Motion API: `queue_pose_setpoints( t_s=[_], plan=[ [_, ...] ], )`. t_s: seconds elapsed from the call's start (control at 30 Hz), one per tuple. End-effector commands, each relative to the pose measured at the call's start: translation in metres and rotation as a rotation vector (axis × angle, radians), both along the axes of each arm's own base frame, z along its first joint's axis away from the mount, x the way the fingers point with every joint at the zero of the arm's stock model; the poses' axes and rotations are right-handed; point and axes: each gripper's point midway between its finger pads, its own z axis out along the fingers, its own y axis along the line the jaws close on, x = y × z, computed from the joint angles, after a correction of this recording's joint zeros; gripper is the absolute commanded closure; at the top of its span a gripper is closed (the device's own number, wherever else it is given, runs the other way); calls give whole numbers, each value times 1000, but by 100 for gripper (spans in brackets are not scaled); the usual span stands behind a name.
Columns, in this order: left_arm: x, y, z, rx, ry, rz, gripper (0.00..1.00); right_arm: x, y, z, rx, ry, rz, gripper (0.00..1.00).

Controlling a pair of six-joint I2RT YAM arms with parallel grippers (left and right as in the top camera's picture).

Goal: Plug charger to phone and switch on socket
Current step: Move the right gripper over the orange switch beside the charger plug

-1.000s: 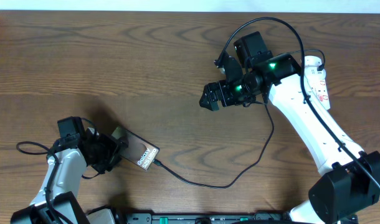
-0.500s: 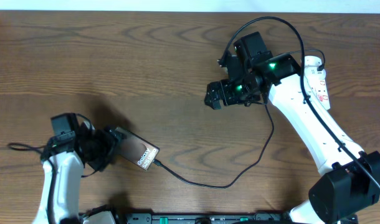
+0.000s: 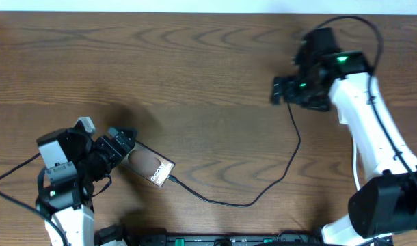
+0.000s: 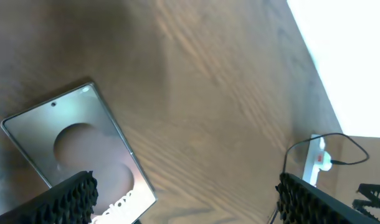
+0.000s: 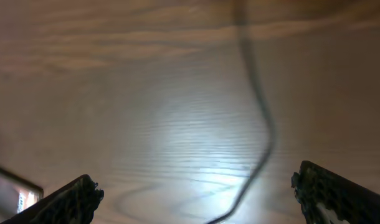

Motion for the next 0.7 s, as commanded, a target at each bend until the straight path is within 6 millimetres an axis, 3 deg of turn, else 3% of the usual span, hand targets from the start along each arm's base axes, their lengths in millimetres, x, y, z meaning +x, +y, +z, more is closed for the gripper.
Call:
queue_pose_setpoints(
  t_s=[0.0, 0.1, 0.13, 0.27, 0.47, 0.67],
  plan=[
    [1, -2, 17, 16, -66, -18, 9, 10, -43, 36, -4, -70, -133, 1],
    [1, -2, 22, 24, -93, -16, 9, 10, -73, 54, -6, -84, -214, 1],
    [2, -2, 25, 19, -101, -8, 9, 11, -92, 67, -8, -106, -265, 1],
    [3, -1, 27, 22, -112, -6, 9, 15, -128, 89, -18, -169, -348, 1],
    [3, -1, 27, 23, -111, -6, 9, 23, -173, 95, -94, -241, -389, 1],
    [3, 0, 26, 25, -109, -4, 9, 38, -198, 97, -163, -312, -318, 1]
  ],
)
